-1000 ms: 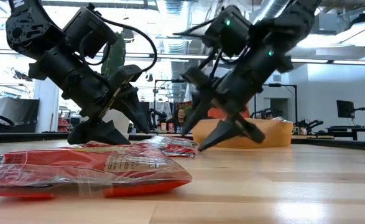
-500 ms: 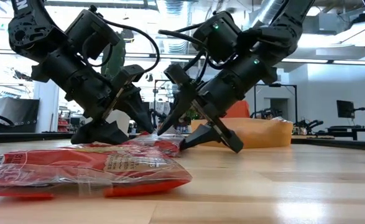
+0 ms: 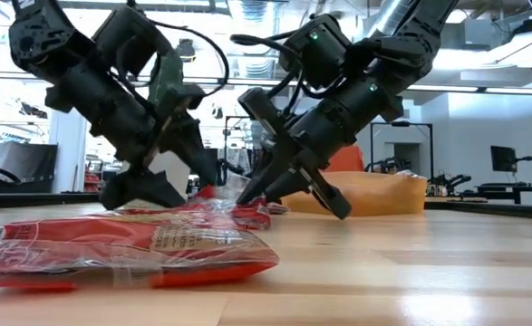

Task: Sort popcorn bags into baskets
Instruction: Put the popcorn bag into the orange bin

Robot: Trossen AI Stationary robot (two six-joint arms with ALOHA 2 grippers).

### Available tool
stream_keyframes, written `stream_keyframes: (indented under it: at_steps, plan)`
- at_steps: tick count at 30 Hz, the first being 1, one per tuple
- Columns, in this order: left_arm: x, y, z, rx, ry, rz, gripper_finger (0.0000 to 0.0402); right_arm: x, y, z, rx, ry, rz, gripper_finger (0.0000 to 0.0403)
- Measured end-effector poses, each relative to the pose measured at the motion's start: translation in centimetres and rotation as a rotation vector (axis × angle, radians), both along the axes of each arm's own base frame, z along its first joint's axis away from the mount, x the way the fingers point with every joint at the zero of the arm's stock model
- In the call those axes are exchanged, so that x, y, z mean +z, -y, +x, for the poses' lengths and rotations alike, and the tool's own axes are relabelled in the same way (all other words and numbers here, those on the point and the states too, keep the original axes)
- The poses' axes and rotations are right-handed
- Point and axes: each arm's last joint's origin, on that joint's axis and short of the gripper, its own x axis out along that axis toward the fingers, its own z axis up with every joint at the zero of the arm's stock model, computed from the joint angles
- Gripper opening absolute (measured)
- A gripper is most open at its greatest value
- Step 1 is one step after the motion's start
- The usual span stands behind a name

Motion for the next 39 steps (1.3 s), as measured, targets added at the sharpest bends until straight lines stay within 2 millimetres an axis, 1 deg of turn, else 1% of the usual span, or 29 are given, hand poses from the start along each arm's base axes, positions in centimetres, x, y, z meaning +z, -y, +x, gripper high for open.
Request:
stream_keyframes:
  at_steps: [2,6,10,13,15,18,21,24,26,28,31,34,39]
  plan:
    - [0.7,-0.1,-0.1,-0.014,0.024,-0.013,0.0238,0.4,0.0,0.0,0.015,0.014,0.006,0.0015]
    - [2.4,-0.2,-0.4,-0.06,0.077,-0.045,0.0238,2.5,0.6,-0.5,0.04,0.025,-0.008,0.0029]
    - [4.8,-0.3,-1.0,-0.086,0.169,-0.049,0.0238,6.3,2.4,-1.9,0.093,0.038,-0.089,0.002]
    - [6.8,-0.2,-1.6,-0.103,0.253,-0.056,0.0238,9.5,4.9,-3.6,0.096,0.041,-0.172,0.0017]
    - [8.0,-0.3,-2.0,-0.09,0.313,-0.046,0.0238,11.1,7.0,-5.5,0.077,-0.008,-0.221,0.002]
    - [9.2,-0.5,-2.6,-0.048,0.361,-0.011,0.0238,13.1,10.0,-8.2,0.061,-0.053,-0.304,0.0026]
    - [9.8,-0.6,-3.1,-0.009,0.369,0.007,0.0238,14.8,12.7,-11.3,0.11,-0.091,-0.379,0.0025]
    - [9.6,-0.7,-3.2,0.011,0.341,0.017,0.0238,15.1,15.0,-14.1,0.164,-0.174,-0.44,0.0023]
    - [9.4,-0.7,-3.3,0.016,0.326,0.018,0.0238,14.9,16.2,-15.2,0.201,-0.211,-0.468,0.0024]
    - [9.1,-0.7,-3.2,0.019,0.3,0.015,0.0238,14.4,17.3,-16.2,0.255,-0.233,-0.458,0.003]
    - [8.9,-0.7,-3.3,0.019,0.279,0.015,0.0238,13.4,18.7,-16.4,0.324,-0.203,-0.432,0.0038]
    - [8.8,-0.8,-3.3,0.031,0.269,0.015,0.0238,12.1,19.7,-16.5,0.371,-0.196,-0.398,0.004]
    - [8.7,-0.8,-3.4,0.061,0.258,0.017,0.0238,10.1,20.4,-15.9,0.451,-0.232,-0.391,0.004]
